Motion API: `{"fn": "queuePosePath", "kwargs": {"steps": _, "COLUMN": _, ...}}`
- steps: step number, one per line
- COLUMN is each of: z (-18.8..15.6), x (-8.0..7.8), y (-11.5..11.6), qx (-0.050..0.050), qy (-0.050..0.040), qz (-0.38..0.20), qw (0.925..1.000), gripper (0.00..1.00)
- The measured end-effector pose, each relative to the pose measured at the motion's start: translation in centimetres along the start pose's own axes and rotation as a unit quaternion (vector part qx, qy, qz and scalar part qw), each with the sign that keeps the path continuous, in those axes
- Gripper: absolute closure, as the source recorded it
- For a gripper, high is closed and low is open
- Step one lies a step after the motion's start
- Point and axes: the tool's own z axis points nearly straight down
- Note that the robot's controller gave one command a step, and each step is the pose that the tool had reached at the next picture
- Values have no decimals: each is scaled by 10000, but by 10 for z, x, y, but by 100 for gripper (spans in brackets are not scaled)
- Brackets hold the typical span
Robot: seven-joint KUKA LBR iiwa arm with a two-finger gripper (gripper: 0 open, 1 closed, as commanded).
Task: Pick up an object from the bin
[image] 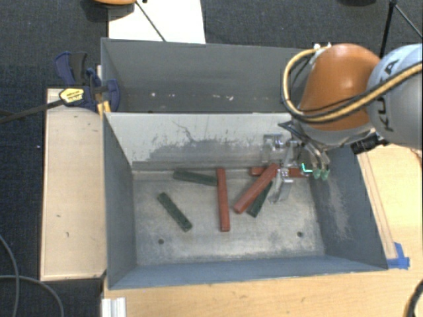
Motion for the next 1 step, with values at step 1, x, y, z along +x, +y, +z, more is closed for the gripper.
{"fn": "queuePosePath", "kwargs": {"steps": 1, "z": -4, "x": -2, "y": 0, "qx": 0, "qy": -39, "qz": 0, "qw": 10000, "gripper": 0}}
